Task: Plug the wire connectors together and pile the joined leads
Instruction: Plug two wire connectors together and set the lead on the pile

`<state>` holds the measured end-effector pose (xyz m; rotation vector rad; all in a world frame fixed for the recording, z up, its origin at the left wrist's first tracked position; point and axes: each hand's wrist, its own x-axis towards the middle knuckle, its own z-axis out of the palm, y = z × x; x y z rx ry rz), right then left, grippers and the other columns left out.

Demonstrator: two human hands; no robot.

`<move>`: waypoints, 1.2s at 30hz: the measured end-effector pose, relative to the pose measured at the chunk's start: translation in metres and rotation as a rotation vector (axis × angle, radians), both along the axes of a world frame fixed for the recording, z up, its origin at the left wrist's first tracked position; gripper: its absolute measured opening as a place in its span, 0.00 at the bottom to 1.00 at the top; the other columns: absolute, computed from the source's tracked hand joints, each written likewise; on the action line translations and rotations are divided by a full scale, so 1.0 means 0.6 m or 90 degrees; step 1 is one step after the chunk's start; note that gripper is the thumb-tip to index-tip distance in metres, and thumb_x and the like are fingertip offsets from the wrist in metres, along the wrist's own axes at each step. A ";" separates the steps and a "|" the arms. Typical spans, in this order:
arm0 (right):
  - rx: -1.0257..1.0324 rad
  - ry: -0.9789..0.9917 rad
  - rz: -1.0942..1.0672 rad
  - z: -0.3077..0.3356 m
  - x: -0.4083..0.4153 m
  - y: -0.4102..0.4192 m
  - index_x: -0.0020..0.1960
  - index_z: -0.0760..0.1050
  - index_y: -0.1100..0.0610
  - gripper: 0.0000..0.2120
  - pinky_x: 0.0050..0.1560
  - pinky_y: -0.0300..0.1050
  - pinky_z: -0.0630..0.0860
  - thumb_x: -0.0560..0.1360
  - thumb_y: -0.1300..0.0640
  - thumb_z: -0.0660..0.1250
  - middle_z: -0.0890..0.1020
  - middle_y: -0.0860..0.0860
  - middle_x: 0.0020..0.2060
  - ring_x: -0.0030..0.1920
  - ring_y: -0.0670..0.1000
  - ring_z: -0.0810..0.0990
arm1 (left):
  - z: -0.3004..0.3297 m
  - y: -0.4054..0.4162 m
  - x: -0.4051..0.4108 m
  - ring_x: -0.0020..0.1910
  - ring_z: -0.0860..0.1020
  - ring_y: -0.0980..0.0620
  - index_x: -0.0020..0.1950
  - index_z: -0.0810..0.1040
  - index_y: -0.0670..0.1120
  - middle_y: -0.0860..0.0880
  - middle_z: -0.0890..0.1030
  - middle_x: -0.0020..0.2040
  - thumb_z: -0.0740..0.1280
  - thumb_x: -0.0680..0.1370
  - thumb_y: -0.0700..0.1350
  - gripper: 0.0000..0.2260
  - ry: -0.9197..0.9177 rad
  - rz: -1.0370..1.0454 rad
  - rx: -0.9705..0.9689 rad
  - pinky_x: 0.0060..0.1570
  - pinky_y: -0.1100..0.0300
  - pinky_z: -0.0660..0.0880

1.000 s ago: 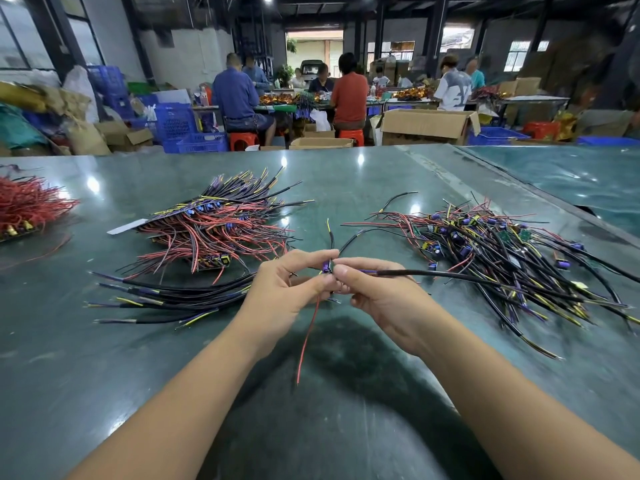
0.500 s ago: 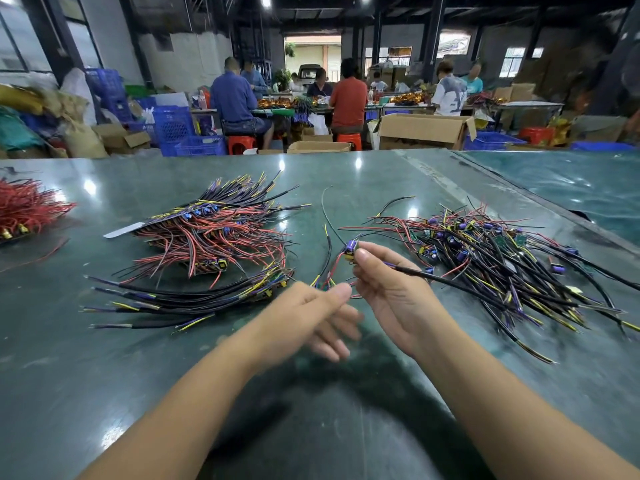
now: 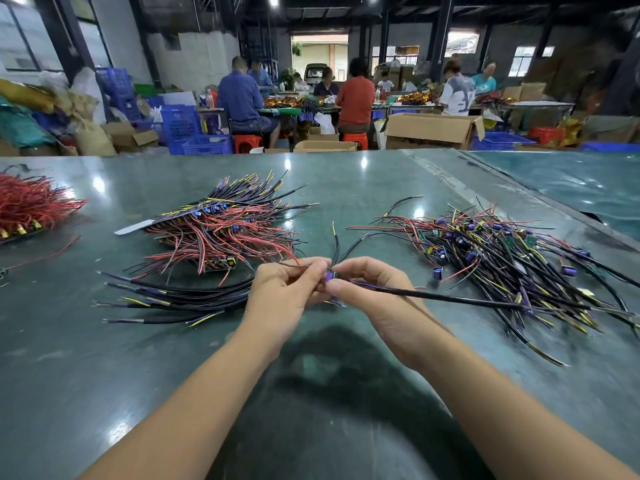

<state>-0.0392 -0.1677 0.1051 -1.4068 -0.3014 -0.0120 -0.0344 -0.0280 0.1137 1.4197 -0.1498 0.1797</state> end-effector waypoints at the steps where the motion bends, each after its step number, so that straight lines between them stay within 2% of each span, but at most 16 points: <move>1: 0.000 0.001 -0.026 0.000 0.000 0.002 0.46 0.80 0.60 0.09 0.42 0.34 0.75 0.68 0.62 0.75 0.84 0.51 0.39 0.40 0.45 0.81 | 0.001 -0.002 0.000 0.32 0.81 0.58 0.42 0.82 0.42 0.50 0.83 0.32 0.65 0.77 0.35 0.07 -0.009 0.006 -0.001 0.33 0.68 0.77; 4: 0.041 0.022 -0.077 -0.001 0.002 0.004 0.47 0.81 0.61 0.08 0.41 0.34 0.75 0.68 0.64 0.74 0.84 0.54 0.38 0.39 0.47 0.81 | 0.003 -0.001 0.002 0.29 0.80 0.58 0.40 0.82 0.43 0.50 0.83 0.30 0.66 0.77 0.36 0.08 -0.031 0.033 0.011 0.32 0.68 0.77; 8: 0.123 0.073 -0.045 0.000 0.001 0.005 0.43 0.83 0.58 0.05 0.48 0.40 0.77 0.68 0.65 0.72 0.83 0.56 0.37 0.40 0.50 0.80 | 0.002 0.005 0.007 0.26 0.77 0.58 0.39 0.82 0.44 0.50 0.81 0.28 0.66 0.78 0.41 0.09 -0.031 0.057 0.018 0.30 0.68 0.76; 10: 0.183 0.086 -0.020 0.001 0.000 0.007 0.40 0.83 0.59 0.05 0.46 0.37 0.79 0.69 0.67 0.70 0.83 0.55 0.36 0.38 0.49 0.81 | 0.000 0.005 0.006 0.26 0.77 0.58 0.39 0.82 0.44 0.50 0.81 0.28 0.65 0.78 0.43 0.10 -0.031 0.056 0.004 0.29 0.68 0.76; 13: 0.256 0.103 0.021 0.004 -0.001 0.010 0.38 0.83 0.60 0.05 0.44 0.36 0.79 0.64 0.64 0.70 0.83 0.54 0.35 0.36 0.47 0.81 | -0.001 0.006 0.007 0.26 0.76 0.59 0.39 0.82 0.44 0.49 0.80 0.28 0.65 0.78 0.45 0.11 -0.027 0.057 -0.041 0.28 0.68 0.74; 17: 0.325 0.145 0.060 0.006 -0.002 0.013 0.39 0.83 0.62 0.07 0.42 0.36 0.80 0.63 0.65 0.68 0.83 0.56 0.35 0.35 0.48 0.83 | -0.003 0.003 0.007 0.25 0.75 0.60 0.39 0.82 0.43 0.50 0.79 0.27 0.65 0.77 0.47 0.11 -0.001 0.029 -0.103 0.26 0.69 0.72; 21: 0.329 0.145 0.050 0.005 0.000 0.012 0.41 0.83 0.63 0.08 0.43 0.37 0.80 0.63 0.65 0.68 0.83 0.57 0.36 0.36 0.49 0.82 | -0.005 0.005 0.009 0.25 0.74 0.60 0.41 0.82 0.43 0.51 0.78 0.28 0.67 0.70 0.51 0.12 0.035 -0.030 -0.161 0.26 0.70 0.72; 26: 0.290 0.088 0.043 0.002 -0.003 0.012 0.47 0.78 0.67 0.11 0.46 0.38 0.79 0.64 0.66 0.67 0.84 0.57 0.40 0.40 0.50 0.83 | -0.011 0.007 0.011 0.29 0.76 0.58 0.39 0.85 0.43 0.49 0.79 0.32 0.71 0.66 0.46 0.08 0.037 -0.104 -0.161 0.33 0.68 0.75; 30: 0.316 0.097 0.014 0.006 -0.004 0.014 0.39 0.82 0.62 0.07 0.45 0.38 0.80 0.63 0.66 0.68 0.83 0.56 0.43 0.39 0.49 0.83 | -0.009 0.006 0.014 0.28 0.74 0.58 0.38 0.84 0.43 0.50 0.78 0.30 0.70 0.68 0.47 0.08 0.003 -0.044 -0.145 0.31 0.68 0.74; 33: 0.347 0.118 -0.001 0.007 -0.002 0.016 0.37 0.83 0.62 0.07 0.44 0.38 0.81 0.61 0.66 0.68 0.82 0.56 0.45 0.36 0.49 0.82 | -0.004 0.015 0.020 0.26 0.73 0.60 0.38 0.83 0.43 0.52 0.78 0.29 0.69 0.70 0.46 0.07 0.002 0.015 -0.202 0.28 0.71 0.73; 36: 0.378 0.122 -0.003 0.008 0.001 0.013 0.38 0.83 0.63 0.07 0.43 0.38 0.81 0.62 0.66 0.67 0.83 0.56 0.38 0.34 0.49 0.82 | 0.004 0.031 0.030 0.25 0.73 0.61 0.39 0.83 0.43 0.53 0.78 0.29 0.68 0.73 0.44 0.07 0.026 0.053 -0.291 0.27 0.73 0.73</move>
